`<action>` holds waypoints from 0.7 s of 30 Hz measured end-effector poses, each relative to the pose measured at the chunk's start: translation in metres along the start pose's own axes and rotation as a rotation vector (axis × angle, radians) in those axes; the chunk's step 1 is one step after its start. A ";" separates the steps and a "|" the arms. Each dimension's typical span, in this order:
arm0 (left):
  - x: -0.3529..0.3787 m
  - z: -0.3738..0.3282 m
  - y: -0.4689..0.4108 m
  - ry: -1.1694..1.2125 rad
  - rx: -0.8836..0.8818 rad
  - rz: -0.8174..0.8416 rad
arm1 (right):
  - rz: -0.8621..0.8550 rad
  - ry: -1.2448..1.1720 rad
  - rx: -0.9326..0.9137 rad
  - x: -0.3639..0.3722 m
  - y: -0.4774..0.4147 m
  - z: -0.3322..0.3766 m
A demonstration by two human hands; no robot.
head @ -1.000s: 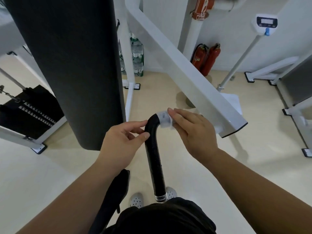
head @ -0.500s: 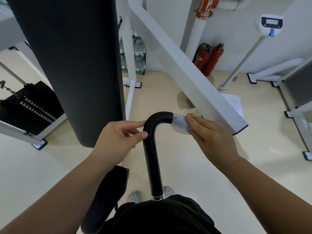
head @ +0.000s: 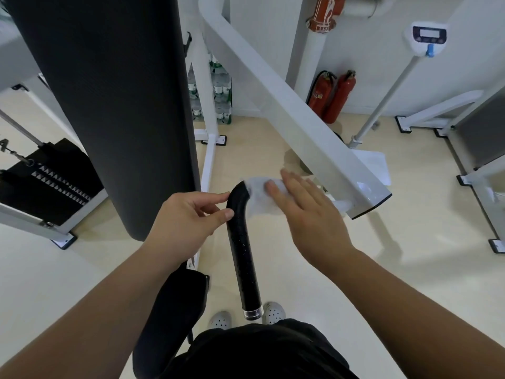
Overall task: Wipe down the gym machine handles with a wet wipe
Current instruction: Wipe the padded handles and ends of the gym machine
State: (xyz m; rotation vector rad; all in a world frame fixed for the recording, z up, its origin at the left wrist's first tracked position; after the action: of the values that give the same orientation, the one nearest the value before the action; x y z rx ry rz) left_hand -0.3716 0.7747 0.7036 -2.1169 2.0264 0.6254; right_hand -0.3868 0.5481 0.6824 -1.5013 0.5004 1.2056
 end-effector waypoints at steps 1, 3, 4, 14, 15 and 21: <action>0.000 0.000 0.001 0.003 0.001 -0.005 | 0.005 0.018 0.050 -0.002 0.009 -0.006; 0.001 0.000 0.003 0.007 0.002 -0.017 | 0.015 0.028 0.143 -0.006 0.019 -0.015; 0.001 0.000 0.003 0.007 0.002 -0.022 | 0.021 0.023 0.178 -0.008 0.019 -0.015; 0.001 0.002 0.007 -0.003 -0.015 -0.099 | 0.210 -0.115 0.011 0.001 -0.028 0.064; 0.002 0.003 0.009 0.008 -0.020 -0.111 | 0.229 -0.106 -0.012 0.001 -0.023 0.057; 0.006 0.004 0.016 0.047 -0.018 -0.150 | 0.294 -0.056 0.290 -0.006 -0.007 -0.013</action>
State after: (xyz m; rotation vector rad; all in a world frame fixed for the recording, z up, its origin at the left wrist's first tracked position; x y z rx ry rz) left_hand -0.3878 0.7692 0.7001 -2.2878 1.8690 0.5783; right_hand -0.3781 0.5372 0.6901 -1.1712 0.8419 1.3314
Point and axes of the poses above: each hand's wrist, its own y-axis away from the middle knuckle, its own x-axis out of the palm, z = x × y, the point moved 5 cm from there along -y, towards the middle knuckle, and after that the axes turned 8 degrees about -z, right-handed, at the moved point
